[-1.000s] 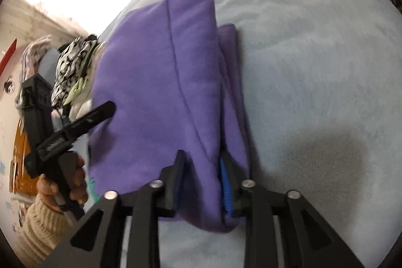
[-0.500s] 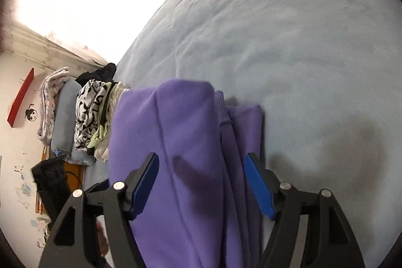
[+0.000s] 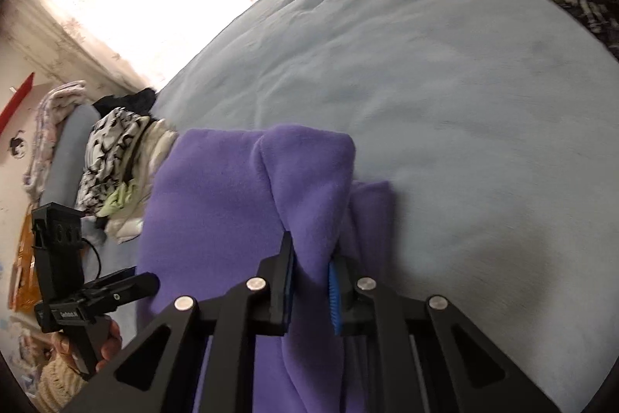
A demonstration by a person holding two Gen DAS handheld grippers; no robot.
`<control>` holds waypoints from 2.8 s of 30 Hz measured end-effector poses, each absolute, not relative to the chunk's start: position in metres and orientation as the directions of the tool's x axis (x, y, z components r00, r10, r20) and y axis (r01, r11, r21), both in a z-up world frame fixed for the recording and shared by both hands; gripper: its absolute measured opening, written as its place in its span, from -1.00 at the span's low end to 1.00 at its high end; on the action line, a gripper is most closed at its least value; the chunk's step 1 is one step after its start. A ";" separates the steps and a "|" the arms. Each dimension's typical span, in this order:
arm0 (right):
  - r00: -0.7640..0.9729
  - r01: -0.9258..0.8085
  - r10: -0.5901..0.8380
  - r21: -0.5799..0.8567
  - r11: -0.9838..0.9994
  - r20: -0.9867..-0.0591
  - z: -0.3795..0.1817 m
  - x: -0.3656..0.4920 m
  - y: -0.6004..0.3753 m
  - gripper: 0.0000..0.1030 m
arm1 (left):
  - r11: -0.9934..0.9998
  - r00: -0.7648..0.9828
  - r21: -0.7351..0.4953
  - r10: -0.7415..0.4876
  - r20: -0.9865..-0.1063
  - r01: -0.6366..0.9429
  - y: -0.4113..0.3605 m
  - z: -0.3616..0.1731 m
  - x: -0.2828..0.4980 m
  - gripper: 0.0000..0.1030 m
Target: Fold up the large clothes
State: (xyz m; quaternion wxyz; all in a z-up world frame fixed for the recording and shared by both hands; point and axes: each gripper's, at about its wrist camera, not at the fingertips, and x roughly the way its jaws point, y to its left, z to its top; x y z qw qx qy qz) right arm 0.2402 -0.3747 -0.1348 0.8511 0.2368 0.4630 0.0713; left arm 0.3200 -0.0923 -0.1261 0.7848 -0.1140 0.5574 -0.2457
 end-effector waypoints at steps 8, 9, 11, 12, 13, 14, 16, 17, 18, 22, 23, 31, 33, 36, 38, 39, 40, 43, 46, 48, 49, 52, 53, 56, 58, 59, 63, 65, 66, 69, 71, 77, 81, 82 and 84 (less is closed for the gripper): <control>0.488 0.204 0.306 0.448 0.870 -0.817 -0.178 0.252 -0.385 -0.75 | 0.866 0.274 -0.440 -0.495 -0.825 0.240 -0.110 -0.150 0.326 0.99; 0.490 0.206 0.300 0.443 0.873 -0.819 -0.179 0.253 -0.383 -0.74 | 0.864 0.275 -0.443 -0.497 -0.823 0.238 -0.110 -0.150 0.326 0.99; 0.492 0.206 0.295 0.439 0.875 -0.819 -0.179 0.252 -0.382 -0.74 | 0.862 0.277 -0.447 -0.501 -0.820 0.239 -0.109 -0.149 0.324 0.99; 0.491 0.207 0.300 0.444 0.872 -0.818 -0.178 0.251 -0.383 -0.73 | 0.861 0.277 -0.449 -0.504 -0.818 0.240 -0.108 -0.150 0.324 0.99; 0.491 0.212 0.313 0.460 0.862 -0.813 -0.177 0.251 -0.386 -0.73 | 0.859 0.276 -0.454 -0.507 -0.817 0.236 -0.106 -0.149 0.323 0.99; 0.489 0.216 0.320 0.468 0.857 -0.812 -0.177 0.251 -0.386 -0.72 | 0.857 0.269 -0.464 -0.512 -0.815 0.225 -0.104 -0.149 0.323 0.99; 0.491 0.205 0.326 0.471 0.858 -0.808 -0.173 0.250 -0.384 -0.69 | 0.855 0.256 -0.478 -0.516 -0.817 0.201 -0.101 -0.150 0.326 0.99; 0.491 0.204 0.322 0.466 0.861 -0.809 -0.171 0.250 -0.383 -0.64 | 0.855 0.247 -0.482 -0.517 -0.820 0.191 -0.100 -0.149 0.326 0.99; 0.488 0.203 0.312 0.454 0.868 -0.815 -0.167 0.249 -0.382 -0.59 | 0.855 0.231 -0.488 -0.518 -0.824 0.177 -0.098 -0.149 0.327 0.99; 0.480 0.190 0.297 0.429 0.883 -0.825 -0.150 0.248 -0.375 -0.48 | 0.857 0.195 -0.497 -0.516 -0.834 0.138 -0.090 -0.143 0.327 0.99; 0.477 0.187 0.301 0.430 0.883 -0.826 -0.145 0.247 -0.374 -0.47 | 0.859 0.191 -0.494 -0.511 -0.838 0.134 -0.088 -0.139 0.325 0.99; 0.474 0.196 0.332 0.465 0.863 -0.815 -0.117 0.232 -0.373 -0.09 | 0.809 0.144 -0.578 -0.587 -0.797 0.102 -0.066 -0.116 0.308 0.99; 0.467 0.186 0.345 0.472 0.861 -0.814 -0.110 0.225 -0.371 0.02 | 0.797 0.143 -0.596 -0.603 -0.785 0.096 -0.059 -0.109 0.304 0.99; 0.460 0.157 0.364 0.478 0.864 -0.810 -0.100 0.214 -0.368 0.31 | 0.796 0.160 -0.599 -0.605 -0.780 0.091 -0.048 -0.099 0.294 0.99; 0.445 0.118 0.385 0.479 0.870 -0.809 -0.095 0.206 -0.366 0.37 | 0.811 0.175 -0.576 -0.584 -0.793 0.097 -0.041 -0.094 0.284 0.99; 0.436 0.102 0.395 0.480 0.871 -0.809 -0.094 0.201 -0.365 0.37 | 0.824 0.183 -0.557 -0.566 -0.804 0.103 -0.038 -0.094 0.279 0.99; 0.425 0.090 0.400 0.478 0.874 -0.812 -0.093 0.198 -0.365 0.38 | 0.840 0.190 -0.532 -0.542 -0.819 0.105 -0.037 -0.094 0.276 0.99; 0.394 0.075 0.421 0.485 0.871 -0.817 -0.100 0.189 -0.368 0.38 | 0.873 0.205 -0.479 -0.487 -0.849 0.090 -0.030 -0.101 0.265 0.99; 0.363 0.081 0.438 0.496 0.865 -0.823 -0.114 0.186 -0.372 0.39 | 0.840 0.165 -0.535 -0.542 -0.824 0.091 -0.033 -0.120 0.258 0.99; 0.340 0.095 0.461 0.517 0.851 -0.820 -0.129 0.186 -0.376 0.39 | 0.819 0.140 -0.566 -0.574 -0.807 0.095 -0.039 -0.133 0.257 0.99; 0.332 0.100 0.477 0.533 0.840 -0.814 -0.135 0.186 -0.378 0.40 | 0.805 0.125 -0.585 -0.593 -0.795 0.099 -0.042 -0.139 0.256 0.99; 0.313 0.104 0.520 0.573 0.813 -0.795 -0.152 0.188 -0.379 0.40 | 0.752 0.092 -0.652 -0.659 -0.747 0.095 -0.048 -0.158 0.255 0.99; 0.307 0.105 0.529 0.581 0.807 -0.791 -0.157 0.189 -0.379 0.40 | 0.729 0.085 -0.679 -0.684 -0.724 0.081 -0.048 -0.164 0.256 0.99; 0.269 0.105 0.558 0.600 0.793 -0.785 -0.178 0.195 -0.378 0.41 | 0.678 0.071 -0.734 -0.735 -0.674 0.048 -0.052 -0.179 0.257 0.99; 0.253 0.114 0.584 0.623 0.774 -0.771 -0.190 0.198 -0.375 0.42 | 0.640 0.057 -0.768 -0.768 -0.638 0.020 -0.053 -0.190 0.258 0.99; 0.246 0.118 0.601 0.639 0.760 -0.760 -0.195 0.200 -0.374 0.46 | 0.622 0.053 -0.783 -0.782 -0.621 0.006 -0.056 -0.196 0.259 0.99; 0.239 0.137 0.682 0.720 0.681 -0.691 -0.211 0.209 -0.374 0.64 | 0.593 0.064 -0.805 -0.804 -0.591 0.005 -0.068 -0.206 0.261 0.99; 0.256 0.134 0.698 0.740 0.659 -0.669 -0.213 0.211 -0.374 0.64 | 0.590 0.074 -0.807 -0.805 -0.588 0.007 -0.071 -0.207 0.261 0.99; 0.261 0.114 0.701 0.743 0.660 -0.663 -0.213 0.211 -0.371 0.64 | 0.590 0.077 -0.807 -0.805 -0.588 0.007 -0.070 -0.206 0.260 0.99; 0.286 0.063 0.693 0.734 0.676 -0.662 -0.209 0.207 -0.360 0.39 | 0.614 0.111 -0.789 -0.785 -0.609 0.014 -0.072 -0.201 0.255 0.98; 0.315 0.047 0.688 0.735 0.677 -0.654 -0.202 0.200 -0.358 0.04 | 0.657 0.143 -0.752 -0.750 -0.646 0.049 -0.074 -0.189 0.252 0.90; 0.399 -0.006 0.631 0.686 0.727 -0.665 -0.171 0.182 -0.341 -0.24 | 0.716 0.245 -0.686 -0.693 -0.678 0.128 -0.064 -0.145 0.244 0.74; 0.437 -0.046 0.609 0.660 0.750 -0.662 -0.148 0.171 -0.313 -0.24 | 0.733 0.274 -0.663 -0.675 -0.685 0.150 -0.044 -0.115 0.237 0.73; 0.445 -0.054 0.611 0.661 0.748 -0.655 -0.142 0.169 -0.307 -0.24 | 0.734 0.285 -0.663 -0.674 -0.682 0.148 -0.036 -0.103 0.235 0.73; 0.463 -0.088 0.617 0.660 0.746 -0.636 -0.123 0.166 -0.292 -0.24 | 0.732 0.308 -0.666 -0.672 -0.673 0.144 -0.015 -0.083 0.229 0.73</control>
